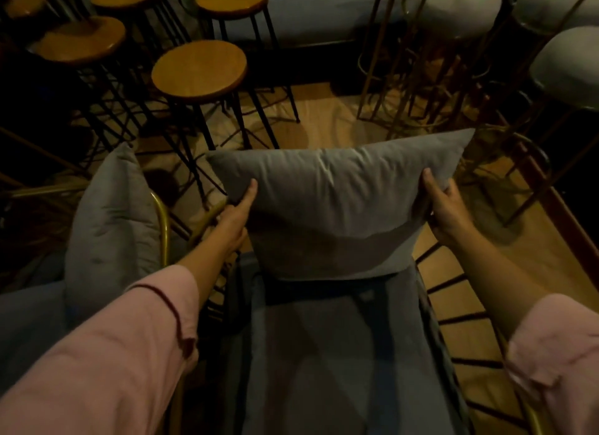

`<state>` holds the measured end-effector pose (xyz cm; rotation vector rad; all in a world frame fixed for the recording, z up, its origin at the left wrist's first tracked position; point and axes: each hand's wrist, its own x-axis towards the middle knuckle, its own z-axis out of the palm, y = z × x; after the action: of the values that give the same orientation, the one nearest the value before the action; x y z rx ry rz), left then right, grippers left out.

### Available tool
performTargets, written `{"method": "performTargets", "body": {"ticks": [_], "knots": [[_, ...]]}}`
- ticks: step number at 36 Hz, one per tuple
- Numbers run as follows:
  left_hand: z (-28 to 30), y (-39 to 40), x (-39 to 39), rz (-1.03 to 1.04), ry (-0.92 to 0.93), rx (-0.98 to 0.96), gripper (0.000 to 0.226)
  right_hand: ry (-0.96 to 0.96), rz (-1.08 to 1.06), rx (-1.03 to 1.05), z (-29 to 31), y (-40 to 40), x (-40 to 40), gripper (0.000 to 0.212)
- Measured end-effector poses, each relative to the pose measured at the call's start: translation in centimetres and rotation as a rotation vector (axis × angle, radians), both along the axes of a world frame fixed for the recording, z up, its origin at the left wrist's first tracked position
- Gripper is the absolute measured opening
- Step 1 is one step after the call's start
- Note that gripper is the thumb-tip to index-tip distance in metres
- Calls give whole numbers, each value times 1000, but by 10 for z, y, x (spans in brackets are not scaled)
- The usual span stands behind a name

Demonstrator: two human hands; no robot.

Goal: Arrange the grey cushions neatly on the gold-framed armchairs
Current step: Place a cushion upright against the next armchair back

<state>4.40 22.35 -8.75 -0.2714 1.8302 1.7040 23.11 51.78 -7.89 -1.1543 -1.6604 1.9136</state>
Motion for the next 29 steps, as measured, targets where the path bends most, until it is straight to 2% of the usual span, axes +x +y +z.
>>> {"method": "performTargets", "body": {"ticks": [2,4,8,13,16,17,19,22,26,29], "knots": [[-16,5,2,27,-12,-93,103,-122,48,-39,-24,0,6,89],[-28,13,1,40,-42,-70,109,-232,79,-77,-45,-4,13,75],[-28,26,0,62,-41,-120,99,-353,147,-146,-70,-12,17,74],[-24,10,-4,55,26,-162,91,-407,99,-153,-68,-26,16,70],[-32,-16,-10,55,60,-201,100,-529,183,-175,-60,-45,19,67],[-26,-25,-8,66,77,-224,96,-572,249,-197,-55,-54,19,63],[-14,-46,-2,100,123,-247,71,-633,410,-193,-46,-75,14,58],[4,-88,2,184,187,-250,59,-636,573,-106,-32,-113,-2,54],[19,-175,-7,351,278,-312,38,-535,712,-37,-11,-173,-35,52],[21,-253,-11,431,290,-377,35,-466,813,-22,3,-223,-60,44]]}}
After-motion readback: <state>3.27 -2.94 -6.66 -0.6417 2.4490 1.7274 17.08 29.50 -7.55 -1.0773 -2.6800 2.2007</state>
